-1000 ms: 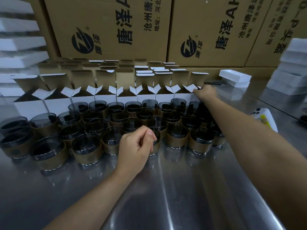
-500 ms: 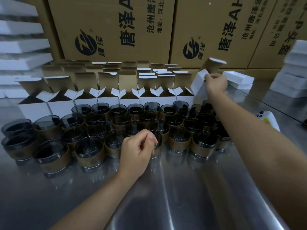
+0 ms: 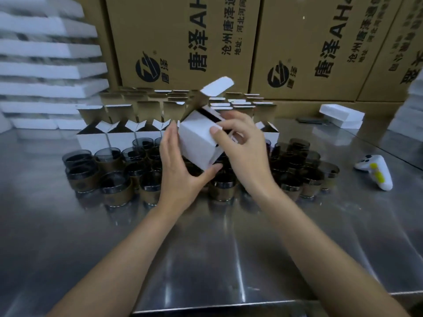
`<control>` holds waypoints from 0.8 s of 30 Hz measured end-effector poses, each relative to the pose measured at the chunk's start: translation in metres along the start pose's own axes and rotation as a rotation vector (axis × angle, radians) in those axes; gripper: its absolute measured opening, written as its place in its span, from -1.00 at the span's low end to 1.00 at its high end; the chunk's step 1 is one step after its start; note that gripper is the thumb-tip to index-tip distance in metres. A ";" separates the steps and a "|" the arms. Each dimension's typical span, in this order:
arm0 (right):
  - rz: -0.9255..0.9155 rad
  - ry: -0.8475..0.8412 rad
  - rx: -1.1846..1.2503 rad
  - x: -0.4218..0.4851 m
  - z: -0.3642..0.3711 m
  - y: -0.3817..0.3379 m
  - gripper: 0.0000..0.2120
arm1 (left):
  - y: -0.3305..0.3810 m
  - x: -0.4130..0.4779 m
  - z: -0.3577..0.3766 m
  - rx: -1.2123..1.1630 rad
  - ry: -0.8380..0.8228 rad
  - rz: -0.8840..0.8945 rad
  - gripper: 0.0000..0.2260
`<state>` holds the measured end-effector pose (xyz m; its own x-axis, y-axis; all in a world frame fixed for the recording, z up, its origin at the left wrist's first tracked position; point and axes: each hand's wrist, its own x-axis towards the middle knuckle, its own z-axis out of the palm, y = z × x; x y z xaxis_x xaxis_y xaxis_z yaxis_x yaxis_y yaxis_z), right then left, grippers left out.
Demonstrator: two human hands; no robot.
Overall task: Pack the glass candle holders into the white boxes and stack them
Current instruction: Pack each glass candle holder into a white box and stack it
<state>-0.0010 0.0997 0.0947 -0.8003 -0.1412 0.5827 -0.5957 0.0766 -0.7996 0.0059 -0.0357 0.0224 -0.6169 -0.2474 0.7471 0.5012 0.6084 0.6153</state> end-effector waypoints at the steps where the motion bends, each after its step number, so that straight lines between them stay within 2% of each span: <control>1: -0.005 -0.004 0.044 -0.007 0.006 0.005 -0.93 | 0.001 0.000 -0.004 -0.023 -0.010 -0.024 -0.07; 4: -0.081 0.059 0.070 -0.015 0.010 0.016 -0.90 | 0.002 0.003 -0.017 -0.103 -0.032 -0.042 -0.10; 7: -0.173 0.024 -0.018 -0.015 0.004 0.021 -0.81 | 0.000 0.007 -0.032 -0.202 -0.211 -0.033 -0.05; 10: -0.112 -0.069 -0.056 -0.012 -0.003 0.025 -0.75 | -0.002 0.010 -0.042 -0.220 -0.395 -0.044 -0.04; 13: -0.049 -0.077 -0.054 -0.008 -0.009 0.030 -0.76 | -0.005 0.010 -0.046 -0.257 -0.457 -0.049 -0.06; 15: 0.033 -0.064 0.023 -0.006 -0.012 0.033 -0.66 | -0.005 0.009 -0.046 -0.278 -0.487 -0.051 -0.13; 18: 0.100 -0.076 0.172 -0.004 -0.014 0.036 -0.65 | -0.001 0.007 -0.046 -0.338 -0.506 -0.072 -0.24; 21: 0.119 -0.165 0.248 0.000 -0.017 0.038 -0.69 | 0.004 0.006 -0.051 -0.378 -0.528 -0.095 -0.29; 24: 0.141 -0.369 0.266 0.004 -0.031 0.040 -0.77 | 0.006 0.009 -0.061 -0.417 -0.627 -0.148 -0.33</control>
<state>-0.0302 0.1332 0.0695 -0.7656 -0.4923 0.4142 -0.4066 -0.1286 -0.9045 0.0409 -0.0805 0.0479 -0.8620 0.2455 0.4435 0.4969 0.2365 0.8350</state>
